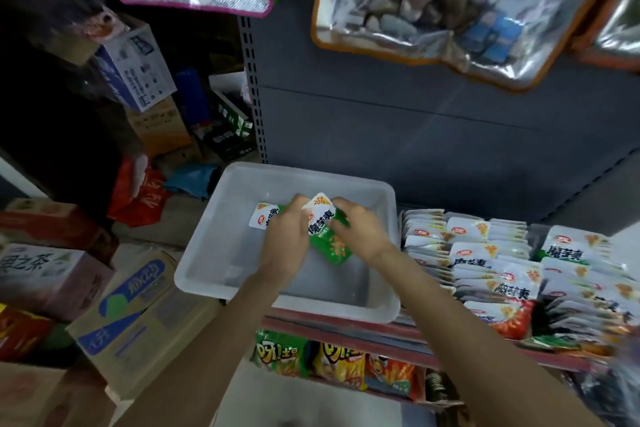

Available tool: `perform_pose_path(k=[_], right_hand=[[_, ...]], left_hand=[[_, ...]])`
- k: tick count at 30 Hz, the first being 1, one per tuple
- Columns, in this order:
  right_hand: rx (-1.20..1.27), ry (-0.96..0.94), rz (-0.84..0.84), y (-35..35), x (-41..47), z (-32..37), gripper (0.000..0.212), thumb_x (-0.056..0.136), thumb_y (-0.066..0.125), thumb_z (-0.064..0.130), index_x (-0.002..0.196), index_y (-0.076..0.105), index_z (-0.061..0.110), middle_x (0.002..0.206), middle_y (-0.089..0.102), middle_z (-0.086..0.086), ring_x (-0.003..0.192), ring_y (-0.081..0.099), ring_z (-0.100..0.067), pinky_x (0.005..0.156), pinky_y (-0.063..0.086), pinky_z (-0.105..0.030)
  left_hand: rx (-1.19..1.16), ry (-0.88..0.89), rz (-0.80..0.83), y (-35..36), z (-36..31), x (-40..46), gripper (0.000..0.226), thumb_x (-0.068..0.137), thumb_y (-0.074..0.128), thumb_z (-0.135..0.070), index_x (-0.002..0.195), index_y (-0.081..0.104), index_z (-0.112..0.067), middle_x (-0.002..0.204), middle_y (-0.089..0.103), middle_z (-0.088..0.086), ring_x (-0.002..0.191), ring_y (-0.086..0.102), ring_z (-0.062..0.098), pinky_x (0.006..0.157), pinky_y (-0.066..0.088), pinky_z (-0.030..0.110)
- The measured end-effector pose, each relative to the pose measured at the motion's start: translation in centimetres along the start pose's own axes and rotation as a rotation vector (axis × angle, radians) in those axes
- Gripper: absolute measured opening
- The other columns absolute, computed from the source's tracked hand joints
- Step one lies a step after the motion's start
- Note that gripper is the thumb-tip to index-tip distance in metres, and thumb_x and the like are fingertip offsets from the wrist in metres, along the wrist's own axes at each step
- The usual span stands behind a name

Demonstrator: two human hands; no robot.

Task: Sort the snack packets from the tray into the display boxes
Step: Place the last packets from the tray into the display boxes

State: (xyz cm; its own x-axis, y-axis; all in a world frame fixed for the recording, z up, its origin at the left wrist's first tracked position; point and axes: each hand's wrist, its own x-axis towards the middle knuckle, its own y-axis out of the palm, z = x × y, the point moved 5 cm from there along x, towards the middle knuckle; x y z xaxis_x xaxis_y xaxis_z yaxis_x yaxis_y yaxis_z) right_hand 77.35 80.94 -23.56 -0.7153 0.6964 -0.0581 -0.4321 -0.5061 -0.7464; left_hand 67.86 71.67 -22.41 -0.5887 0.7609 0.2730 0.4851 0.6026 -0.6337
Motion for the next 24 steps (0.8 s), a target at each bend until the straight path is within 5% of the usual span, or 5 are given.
perform_pose_path(k=[4,8,12,15,24], right_hand=[[0.317,-0.042,-0.082,-4.4,-2.3,-0.4,0.006,0.086,0.063,0.006,0.081,0.06,0.005,0.071,0.058,-0.005,0.065,0.051,-0.012,0.061,0.04,-0.027],[0.486,-0.042,-0.203,-9.8,-5.4,-2.5,0.02,0.085,0.062,-0.002,0.075,0.062,0.016,0.067,0.064,0.011,0.06,0.056,0.001,0.06,0.045,-0.02],[0.599,0.013,-0.433,-15.9,-9.2,-6.7,0.018,0.086,0.059,-0.007,0.087,0.059,0.011,0.078,0.065,0.0,0.063,0.059,-0.004,0.057,0.047,-0.015],[0.573,0.067,-0.566,-20.2,-12.0,-10.6,0.015,0.086,0.059,-0.006,0.092,0.057,0.008,0.076,0.062,0.005,0.06,0.058,0.005,0.055,0.045,-0.014],[0.596,0.15,-0.711,-27.6,-15.9,-20.4,0.033,0.084,0.055,-0.009,0.093,0.059,0.022,0.097,0.068,-0.003,0.09,0.065,-0.019,0.079,0.052,-0.035]], left_hand=[[-0.102,0.092,-0.053,-0.4,-4.2,0.2,0.028,0.092,0.042,-0.025,0.102,0.06,-0.006,0.077,0.066,0.01,0.069,0.059,0.03,0.062,0.039,0.034],[-0.266,0.07,-0.02,2.1,-8.8,0.6,0.022,0.092,0.058,-0.021,0.113,0.056,-0.013,0.084,0.067,0.001,0.073,0.063,0.017,0.073,0.05,0.032],[-0.337,0.089,0.163,7.5,-13.0,-0.5,0.039,0.09,0.062,-0.015,0.125,0.048,-0.008,0.096,0.062,0.0,0.082,0.06,0.009,0.082,0.052,0.028],[-0.252,0.166,0.344,12.1,-16.1,-2.3,0.043,0.091,0.06,-0.019,0.13,0.047,-0.008,0.115,0.058,0.007,0.101,0.057,0.015,0.092,0.048,0.032],[0.369,0.396,0.738,22.1,-22.0,-5.0,0.103,0.078,0.068,-0.051,0.151,0.008,-0.012,0.158,0.006,0.005,0.145,0.006,0.021,0.116,0.011,0.034]])
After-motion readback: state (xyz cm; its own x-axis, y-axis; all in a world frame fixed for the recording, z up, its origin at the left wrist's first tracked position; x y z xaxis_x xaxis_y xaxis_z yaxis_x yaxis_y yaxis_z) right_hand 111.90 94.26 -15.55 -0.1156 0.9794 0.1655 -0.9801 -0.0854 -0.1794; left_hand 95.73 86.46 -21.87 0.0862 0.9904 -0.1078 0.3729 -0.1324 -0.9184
